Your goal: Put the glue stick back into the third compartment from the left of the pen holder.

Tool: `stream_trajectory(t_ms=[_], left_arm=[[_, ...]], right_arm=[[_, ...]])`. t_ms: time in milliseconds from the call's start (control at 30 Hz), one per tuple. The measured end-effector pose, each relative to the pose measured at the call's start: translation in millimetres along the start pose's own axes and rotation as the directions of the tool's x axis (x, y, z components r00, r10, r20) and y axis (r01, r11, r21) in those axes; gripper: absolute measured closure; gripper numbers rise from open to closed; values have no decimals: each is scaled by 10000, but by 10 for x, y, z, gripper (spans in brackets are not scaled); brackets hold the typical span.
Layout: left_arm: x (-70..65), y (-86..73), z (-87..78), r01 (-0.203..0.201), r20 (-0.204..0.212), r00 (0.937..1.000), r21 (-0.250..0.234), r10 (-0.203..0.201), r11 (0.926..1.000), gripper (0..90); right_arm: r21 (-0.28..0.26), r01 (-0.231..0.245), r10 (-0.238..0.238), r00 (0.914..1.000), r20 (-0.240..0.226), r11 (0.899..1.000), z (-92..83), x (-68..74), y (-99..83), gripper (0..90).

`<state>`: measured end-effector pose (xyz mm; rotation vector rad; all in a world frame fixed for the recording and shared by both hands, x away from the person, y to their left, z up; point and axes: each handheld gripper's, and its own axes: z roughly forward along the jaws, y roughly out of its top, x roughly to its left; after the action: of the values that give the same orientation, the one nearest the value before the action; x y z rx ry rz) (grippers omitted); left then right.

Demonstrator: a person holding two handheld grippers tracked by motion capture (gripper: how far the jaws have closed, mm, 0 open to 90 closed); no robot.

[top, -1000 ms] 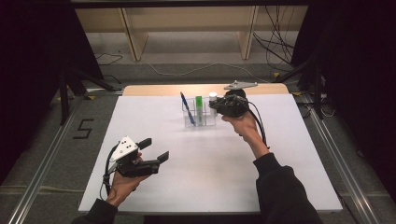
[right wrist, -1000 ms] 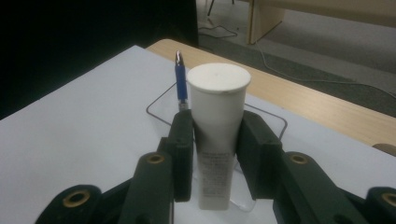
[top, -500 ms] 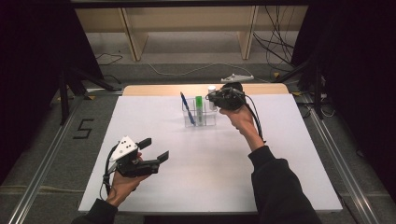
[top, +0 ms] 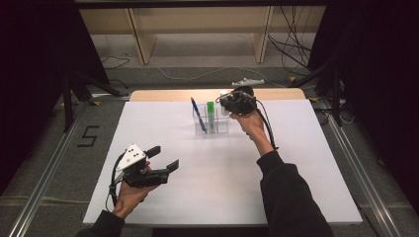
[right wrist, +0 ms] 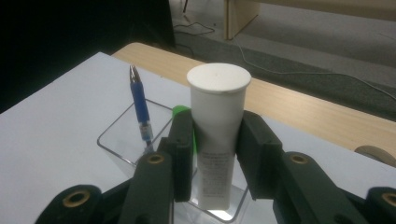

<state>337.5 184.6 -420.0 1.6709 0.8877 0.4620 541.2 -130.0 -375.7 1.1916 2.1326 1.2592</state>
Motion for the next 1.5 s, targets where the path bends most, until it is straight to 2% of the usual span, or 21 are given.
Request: stream_trajectory(t_ms=[500, 733, 900, 967, 1033, 1133, 1333, 1500], left_arm=[[-1, 4, -5, -31, 20, 10000, 21, 31, 10000, 152], [-2, 4, -4, -24, 28, 10000, 27, 24, 10000, 152], [-1, 2, 0, 14, 22, 10000, 59, -14, 10000, 152], [1, -1, 4, 26, -2, 10000, 77, -26, 10000, 152], [3, -2, 4, 38, 0, 10000, 55, -38, 10000, 152], [2, -3, 5, 50, -12, 10000, 55, -50, 10000, 152], [-3, -5, 11, 56, 10, 10000, 130, -56, 9999, 152], [-1, -9, 15, 70, 9, 10000, 134, -71, 9999, 152]], right_arm=[[353, -173, 162, 9994, 309, 9992, 176, 7, -57, 681], [497, -392, 377, 9988, 313, 9980, 224, 7, -95, 680], [700, -385, 361, 9987, 351, 9968, 252, 5, -125, 677], [779, -383, 364, 9990, 254, 9962, 253, -4, -140, 643], [853, -473, 469, 9989, 70, 9952, 226, -16, -139, 528], [798, -482, 505, 9984, -273, 9956, 115, -36, -112, 448], [696, -305, 341, 9982, -500, 9971, -103, -43, -87, 364], [402, -82, 116, 9962, -864, 9992, -278, 7, -121, 338]])
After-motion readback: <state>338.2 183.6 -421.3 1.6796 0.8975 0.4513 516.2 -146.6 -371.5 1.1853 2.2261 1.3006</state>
